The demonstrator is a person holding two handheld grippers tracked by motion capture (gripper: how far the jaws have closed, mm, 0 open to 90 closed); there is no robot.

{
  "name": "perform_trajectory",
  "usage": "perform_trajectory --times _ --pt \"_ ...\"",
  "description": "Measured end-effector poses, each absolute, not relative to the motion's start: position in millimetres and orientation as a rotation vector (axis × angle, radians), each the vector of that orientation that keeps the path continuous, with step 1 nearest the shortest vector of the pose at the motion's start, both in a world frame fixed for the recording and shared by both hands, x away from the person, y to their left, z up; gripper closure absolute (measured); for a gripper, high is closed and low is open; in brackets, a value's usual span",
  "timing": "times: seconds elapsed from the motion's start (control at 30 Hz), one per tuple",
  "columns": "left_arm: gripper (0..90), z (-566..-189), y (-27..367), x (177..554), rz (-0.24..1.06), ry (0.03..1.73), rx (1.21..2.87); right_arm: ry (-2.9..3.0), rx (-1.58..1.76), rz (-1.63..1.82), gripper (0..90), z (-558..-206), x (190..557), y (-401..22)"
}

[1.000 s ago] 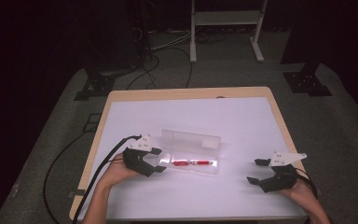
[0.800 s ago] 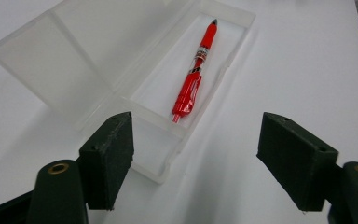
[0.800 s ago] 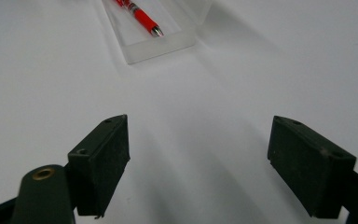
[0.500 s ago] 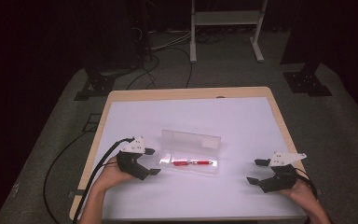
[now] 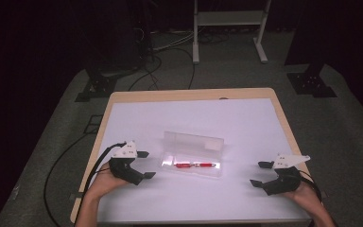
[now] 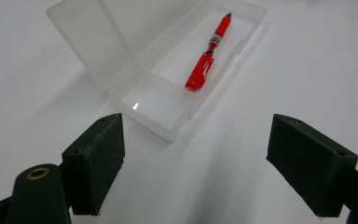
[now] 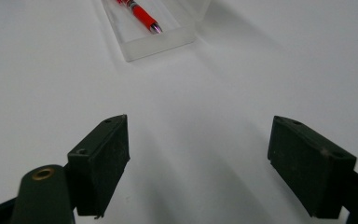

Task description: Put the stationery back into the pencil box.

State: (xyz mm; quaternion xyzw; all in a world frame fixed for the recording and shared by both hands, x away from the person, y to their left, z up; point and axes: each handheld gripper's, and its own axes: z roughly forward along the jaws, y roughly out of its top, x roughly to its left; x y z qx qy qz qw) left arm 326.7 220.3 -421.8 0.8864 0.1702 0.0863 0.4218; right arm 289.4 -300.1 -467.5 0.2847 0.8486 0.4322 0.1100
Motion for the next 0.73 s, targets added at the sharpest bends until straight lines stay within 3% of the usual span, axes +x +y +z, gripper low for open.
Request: perform_trajectory --times 0.47,0.57,0.73 --pt "15.4 -431 246 309 0.252 0.512 2.154 2.494 0.835 1.268 19.9 -469 288 -300" --pt "9.7 -434 250 304 0.273 0.548 2.137 2.494 0.836 1.266 19.9 -468 287 -300" --pt "8.3 -437 258 295 0.304 0.571 2.114 2.485 0.834 1.269 19.9 -468 286 -300"
